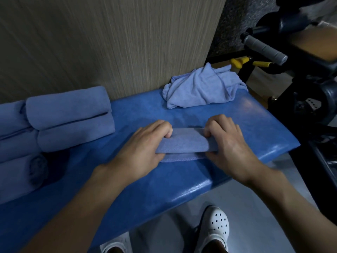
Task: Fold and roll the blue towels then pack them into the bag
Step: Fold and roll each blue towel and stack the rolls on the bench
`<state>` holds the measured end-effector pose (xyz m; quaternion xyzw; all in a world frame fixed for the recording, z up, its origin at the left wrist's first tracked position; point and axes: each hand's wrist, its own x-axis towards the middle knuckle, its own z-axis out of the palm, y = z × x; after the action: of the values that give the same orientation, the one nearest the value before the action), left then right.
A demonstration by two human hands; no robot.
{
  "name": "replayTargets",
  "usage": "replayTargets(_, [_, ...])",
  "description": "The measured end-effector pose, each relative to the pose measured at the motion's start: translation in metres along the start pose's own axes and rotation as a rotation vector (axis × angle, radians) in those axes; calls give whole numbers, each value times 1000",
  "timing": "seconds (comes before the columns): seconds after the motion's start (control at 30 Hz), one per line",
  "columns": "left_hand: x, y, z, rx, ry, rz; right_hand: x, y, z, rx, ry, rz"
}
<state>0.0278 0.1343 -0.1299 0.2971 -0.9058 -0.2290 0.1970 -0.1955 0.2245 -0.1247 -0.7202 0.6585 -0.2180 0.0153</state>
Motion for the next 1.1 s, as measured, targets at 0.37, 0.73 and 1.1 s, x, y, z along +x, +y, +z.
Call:
replayTargets(0.37, [-2,0,4,-159,-12,-27,-17,8,-5,373,-66,104])
replayTargets(0.73, [-17,-6,-4,-109,-31,-80,-8,4,6,438,-119,189])
replayTargets(1.1, [-127,-33,-88,367,435,-192,31,-74,44,457,-189,199])
